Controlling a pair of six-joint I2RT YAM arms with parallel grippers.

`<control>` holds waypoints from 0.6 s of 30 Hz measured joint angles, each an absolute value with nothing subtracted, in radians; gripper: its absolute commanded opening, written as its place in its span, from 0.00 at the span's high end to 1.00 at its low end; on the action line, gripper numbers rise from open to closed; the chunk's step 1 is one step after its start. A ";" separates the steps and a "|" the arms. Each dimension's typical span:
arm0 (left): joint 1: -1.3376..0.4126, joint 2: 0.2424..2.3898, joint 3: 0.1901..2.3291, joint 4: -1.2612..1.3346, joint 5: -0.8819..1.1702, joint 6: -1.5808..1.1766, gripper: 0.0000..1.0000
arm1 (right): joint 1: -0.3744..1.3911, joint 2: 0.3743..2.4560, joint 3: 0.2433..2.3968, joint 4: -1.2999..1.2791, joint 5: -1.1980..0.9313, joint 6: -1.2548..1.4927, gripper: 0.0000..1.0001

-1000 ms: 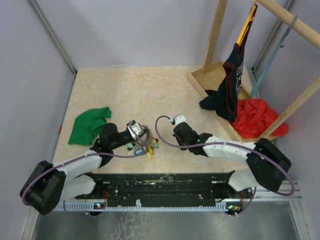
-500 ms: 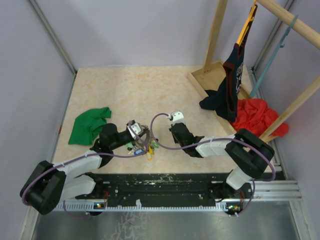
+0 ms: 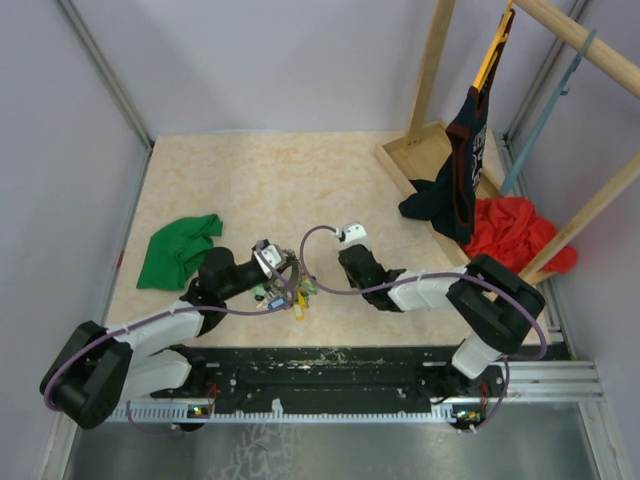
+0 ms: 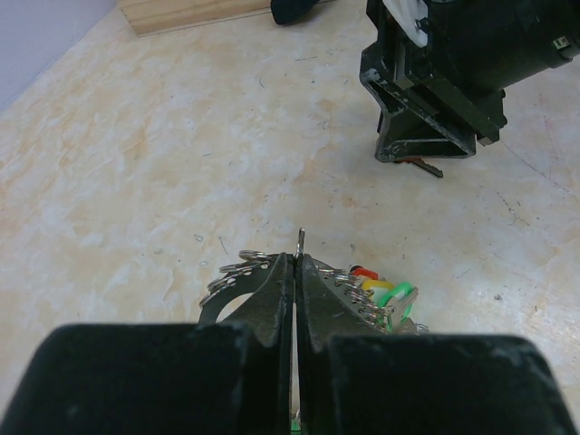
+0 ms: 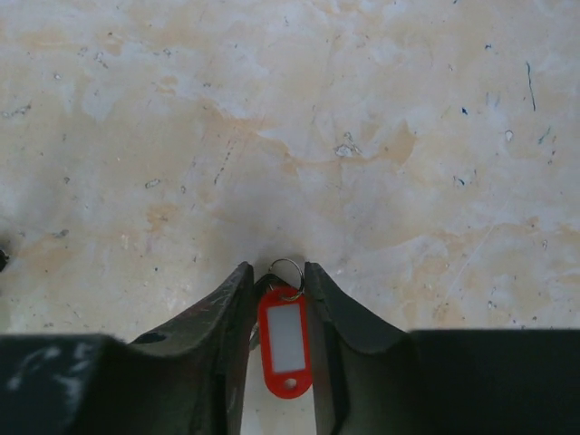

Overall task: Put the keys on the keyring
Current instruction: Place the key at the center of the board.

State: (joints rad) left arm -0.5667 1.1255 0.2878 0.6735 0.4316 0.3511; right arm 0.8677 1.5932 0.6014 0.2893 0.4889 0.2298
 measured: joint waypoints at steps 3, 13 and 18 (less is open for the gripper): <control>-0.567 1.125 0.287 0.673 0.426 0.346 1.00 | 0.860 1.573 0.658 0.167 0.471 0.238 0.53; -0.567 1.122 0.287 0.673 0.419 0.336 1.00 | 0.768 1.491 0.935 -0.259 0.324 0.251 0.46; -0.567 1.122 0.287 0.673 0.419 0.333 1.00 | 0.670 1.506 0.996 -0.395 0.160 0.241 0.50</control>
State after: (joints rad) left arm -0.5667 1.1225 0.2867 0.6731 0.4187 0.3328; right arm 0.6701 1.5063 0.9958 -0.3954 0.1600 0.2413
